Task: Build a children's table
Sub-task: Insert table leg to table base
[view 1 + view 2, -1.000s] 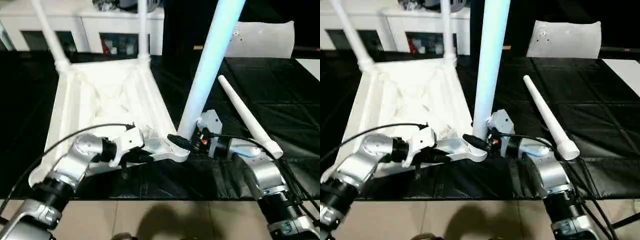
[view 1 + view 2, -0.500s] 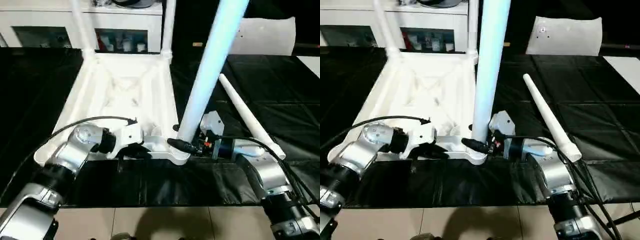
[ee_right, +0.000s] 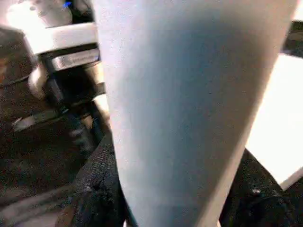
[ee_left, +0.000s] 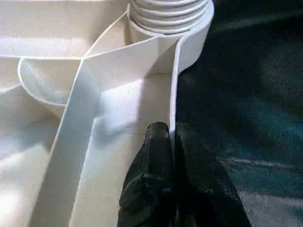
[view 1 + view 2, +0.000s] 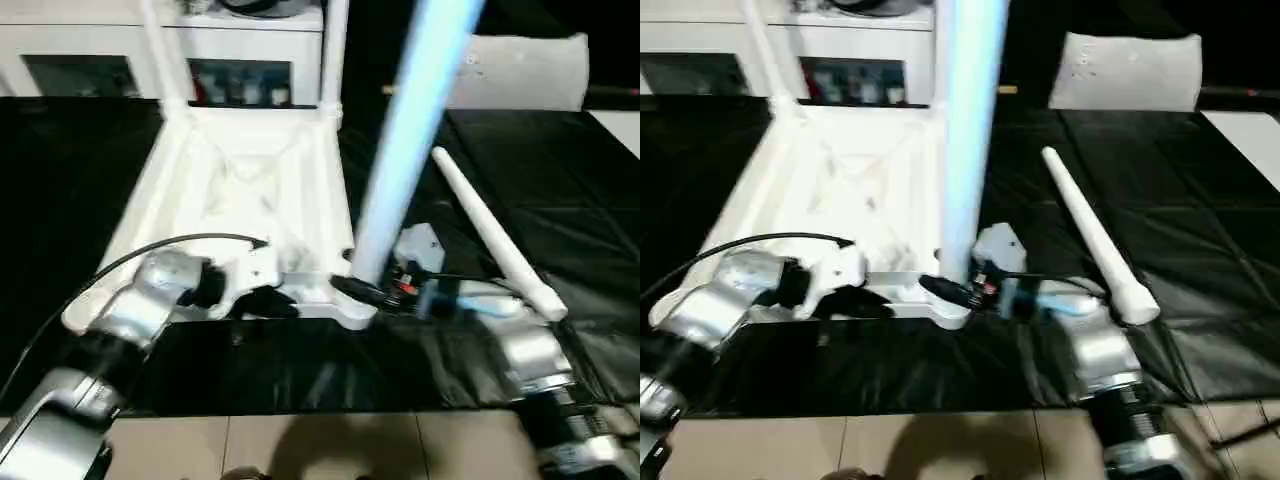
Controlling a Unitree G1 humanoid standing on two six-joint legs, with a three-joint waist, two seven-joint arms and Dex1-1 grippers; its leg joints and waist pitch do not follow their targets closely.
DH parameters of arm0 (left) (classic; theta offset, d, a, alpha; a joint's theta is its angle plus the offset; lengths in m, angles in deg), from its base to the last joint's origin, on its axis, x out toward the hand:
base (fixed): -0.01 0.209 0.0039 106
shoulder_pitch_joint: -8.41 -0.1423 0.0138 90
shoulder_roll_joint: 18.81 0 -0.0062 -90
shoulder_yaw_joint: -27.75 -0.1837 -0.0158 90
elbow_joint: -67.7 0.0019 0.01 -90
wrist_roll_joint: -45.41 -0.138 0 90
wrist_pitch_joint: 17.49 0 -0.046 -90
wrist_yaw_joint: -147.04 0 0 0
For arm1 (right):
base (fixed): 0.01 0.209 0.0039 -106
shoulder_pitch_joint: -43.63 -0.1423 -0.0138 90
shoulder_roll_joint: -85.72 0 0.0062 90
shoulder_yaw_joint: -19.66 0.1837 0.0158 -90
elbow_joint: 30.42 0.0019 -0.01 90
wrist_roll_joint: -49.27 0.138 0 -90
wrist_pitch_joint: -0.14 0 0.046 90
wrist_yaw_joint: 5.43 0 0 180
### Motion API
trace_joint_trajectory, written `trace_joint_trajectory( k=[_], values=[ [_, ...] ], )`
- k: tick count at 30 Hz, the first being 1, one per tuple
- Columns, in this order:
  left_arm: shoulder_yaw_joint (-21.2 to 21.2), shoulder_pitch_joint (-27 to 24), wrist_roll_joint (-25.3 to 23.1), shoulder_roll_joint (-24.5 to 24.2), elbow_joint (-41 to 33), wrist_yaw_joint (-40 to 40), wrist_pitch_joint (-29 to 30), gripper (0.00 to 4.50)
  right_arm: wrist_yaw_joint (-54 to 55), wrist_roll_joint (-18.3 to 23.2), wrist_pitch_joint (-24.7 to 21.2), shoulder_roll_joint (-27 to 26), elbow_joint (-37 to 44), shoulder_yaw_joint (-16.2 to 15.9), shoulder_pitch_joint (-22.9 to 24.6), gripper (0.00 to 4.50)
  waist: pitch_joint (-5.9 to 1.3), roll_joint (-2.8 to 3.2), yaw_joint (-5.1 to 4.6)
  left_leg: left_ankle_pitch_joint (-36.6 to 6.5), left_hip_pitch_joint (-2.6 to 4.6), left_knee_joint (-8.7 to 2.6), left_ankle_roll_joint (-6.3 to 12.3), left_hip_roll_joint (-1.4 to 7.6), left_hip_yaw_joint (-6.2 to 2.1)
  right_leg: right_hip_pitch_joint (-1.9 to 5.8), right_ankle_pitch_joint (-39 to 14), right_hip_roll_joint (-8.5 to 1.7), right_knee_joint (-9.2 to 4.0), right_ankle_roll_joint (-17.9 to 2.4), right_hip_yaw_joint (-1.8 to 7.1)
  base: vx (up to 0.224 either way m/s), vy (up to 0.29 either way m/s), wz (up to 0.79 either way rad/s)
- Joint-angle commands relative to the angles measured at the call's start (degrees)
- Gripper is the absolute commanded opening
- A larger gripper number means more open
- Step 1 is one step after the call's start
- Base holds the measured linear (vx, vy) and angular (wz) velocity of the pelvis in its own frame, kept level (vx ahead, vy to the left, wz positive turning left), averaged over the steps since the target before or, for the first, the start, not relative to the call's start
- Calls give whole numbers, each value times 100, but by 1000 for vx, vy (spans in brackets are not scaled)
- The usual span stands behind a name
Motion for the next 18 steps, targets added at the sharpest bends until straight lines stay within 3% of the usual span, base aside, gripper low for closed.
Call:
trace_joint_trajectory(
  k=[1, 2, 3, 5, 6, 7, 8, 9, 13, 18],
  values=[
    [323, -239, 130, 133, -614, 854, 576, 0, 419, -467, -280, -143, -822, -284, 161, 189, -103, 22, -61, -2331, -82, -623, -179, 689, -437, 49, -3404, -831, -526, -825, 537, 0, 0, 0],
    [344, -326, 144, 139, -746, 896, 666, 0, 502, -475, -281, -184, -865, -256, 131, 189, -103, 22, -61, -2331, -82, -623, -179, 689, -437, 49, -3404, -831, -526, -825, 537, 0, 0, 0],
    [381, -573, 135, 198, -1125, 1065, 933, 0, 753, -499, -279, -301, -1003, -182, 23, 189, -78, 8, -113, -2475, -54, -609, -154, 658, -423, -6, -3759, -807, -593, -719, 527, 0, 0, 0],
    [393, -946, 89, 394, -1749, 1379, 1413, 0, 1178, -499, -318, -499, -1256, -39, -197, 189, -97, 0, -183, -2249, -88, -585, -112, 666, -420, 7, -3469, -821, -552, -857, 560, 0, 0, 0],
    [390, -1017, 82, 453, -1880, 1448, 1520, 0, 1287, -512, -300, -540, -1323, -7, -256, 189, -108, 11, -205, -2130, -117, -592, -111, 679, -421, 30, -3269, -817, -520, -932, 559, 0, 0, 0],
    [389, -1068, 78, 497, -1975, 1498, 1597, 0, 1368, -522, -284, -570, -1371, 16, -300, 189, -139, 6, -231, -1893, -90, -568, -47, 667, -367, 1, -2874, -769, -515, -1026, 568, 0, 0, 0],
    [407, -1202, 51, 700, -2324, 1694, 1968, 0, 1702, -553, -216, -695, -1602, 128, -495, 189, -178, -17, -253, -1526, -128, -549, 40, 654, -327, 38, -2315, -739, -454, -1152, 561, 0, 0, 0],
    [406, -1229, 25, 778, -2434, 1792, 2101, 0, 1836, -536, -207, -757, -1704, 195, -581, 189, -168, -26, -290, -1267, -155, -539, 133, 648, -298, 52, -1900, -725, -431, -1293, 551, 0, 0, 0],
    [282, -1119, -56, 1020, -2584, 2080, 2360, 0, 2130, -443, -306, -901, -2013, 381, -846, 189, -177, -51, -262, -961, -150, -484, 387, 592, -246, 85, -1688, -709, -436, -1334, 528, 0, 0, 0],
    [212, -1030, -85, 1095, -2715, 2221, 2619, 0, 2210, -404, -368, -1021, -2221, 435, -978, 189, -197, -28, -262, -841, -124, -479, 430, 617, -245, 100, -1370, -681, -389, -1399, 505, 0, 0, 0]
  ],
)
